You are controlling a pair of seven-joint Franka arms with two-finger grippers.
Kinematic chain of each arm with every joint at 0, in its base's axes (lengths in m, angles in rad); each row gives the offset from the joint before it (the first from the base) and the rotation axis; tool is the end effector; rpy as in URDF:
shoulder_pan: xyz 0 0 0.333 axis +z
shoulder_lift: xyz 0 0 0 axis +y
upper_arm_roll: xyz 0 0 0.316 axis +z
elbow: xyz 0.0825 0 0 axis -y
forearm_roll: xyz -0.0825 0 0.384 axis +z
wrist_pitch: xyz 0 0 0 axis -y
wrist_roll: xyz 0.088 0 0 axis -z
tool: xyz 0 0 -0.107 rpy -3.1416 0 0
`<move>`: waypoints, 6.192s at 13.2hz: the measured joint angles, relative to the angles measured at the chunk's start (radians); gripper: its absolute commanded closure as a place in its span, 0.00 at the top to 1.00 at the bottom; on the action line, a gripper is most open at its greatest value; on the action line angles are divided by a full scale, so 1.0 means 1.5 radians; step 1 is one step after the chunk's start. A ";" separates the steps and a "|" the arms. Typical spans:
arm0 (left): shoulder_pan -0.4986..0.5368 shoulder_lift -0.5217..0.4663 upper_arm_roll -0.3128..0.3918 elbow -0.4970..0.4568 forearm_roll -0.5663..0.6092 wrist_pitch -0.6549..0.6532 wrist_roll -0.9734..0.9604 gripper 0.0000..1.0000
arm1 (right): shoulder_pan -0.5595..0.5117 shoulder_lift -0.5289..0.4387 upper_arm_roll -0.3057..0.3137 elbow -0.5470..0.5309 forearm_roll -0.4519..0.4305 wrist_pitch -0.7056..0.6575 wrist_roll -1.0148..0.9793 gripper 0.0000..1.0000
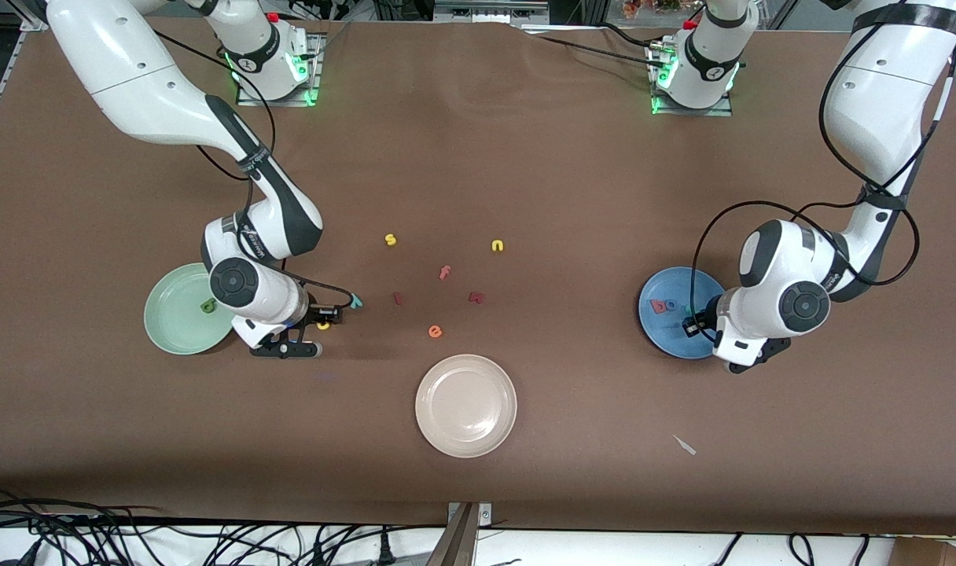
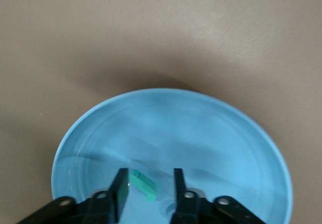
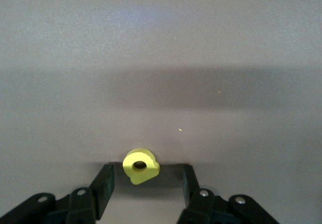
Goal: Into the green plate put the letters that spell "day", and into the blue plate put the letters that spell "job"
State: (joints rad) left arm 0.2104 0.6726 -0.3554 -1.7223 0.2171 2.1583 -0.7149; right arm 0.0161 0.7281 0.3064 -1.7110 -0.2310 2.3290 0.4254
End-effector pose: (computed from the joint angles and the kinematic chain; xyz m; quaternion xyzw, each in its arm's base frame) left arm 0.6453 -0.0672 0.2004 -0.9665 -0.2378 0.0961 0.0131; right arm 0.6358 0.1899 0.1765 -0.9992 0.0018 0.0392 0.0078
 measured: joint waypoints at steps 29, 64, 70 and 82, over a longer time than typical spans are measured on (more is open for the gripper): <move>-0.053 -0.513 0.167 -0.028 -0.170 -0.366 0.486 1.00 | 0.000 0.008 0.000 0.010 -0.004 0.024 -0.005 0.38; -0.058 -0.436 0.160 0.038 -0.172 -0.393 0.470 1.00 | -0.011 -0.201 -0.189 -0.199 -0.007 0.049 -0.506 0.24; -0.064 -0.436 0.153 0.040 -0.172 -0.395 0.466 1.00 | -0.010 -0.208 -0.203 -0.234 0.040 0.093 -0.549 1.00; -0.062 -0.436 0.139 0.045 -0.172 -0.403 0.456 1.00 | 0.056 -0.202 -0.114 -0.167 0.113 0.004 -0.304 1.00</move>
State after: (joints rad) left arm 0.1168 0.0192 -0.1466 -1.6543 -0.0407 1.5536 -0.0316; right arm 0.0998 0.4245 0.1350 -1.9619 -0.0619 2.3343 -0.0306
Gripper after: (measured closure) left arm 0.000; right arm 0.000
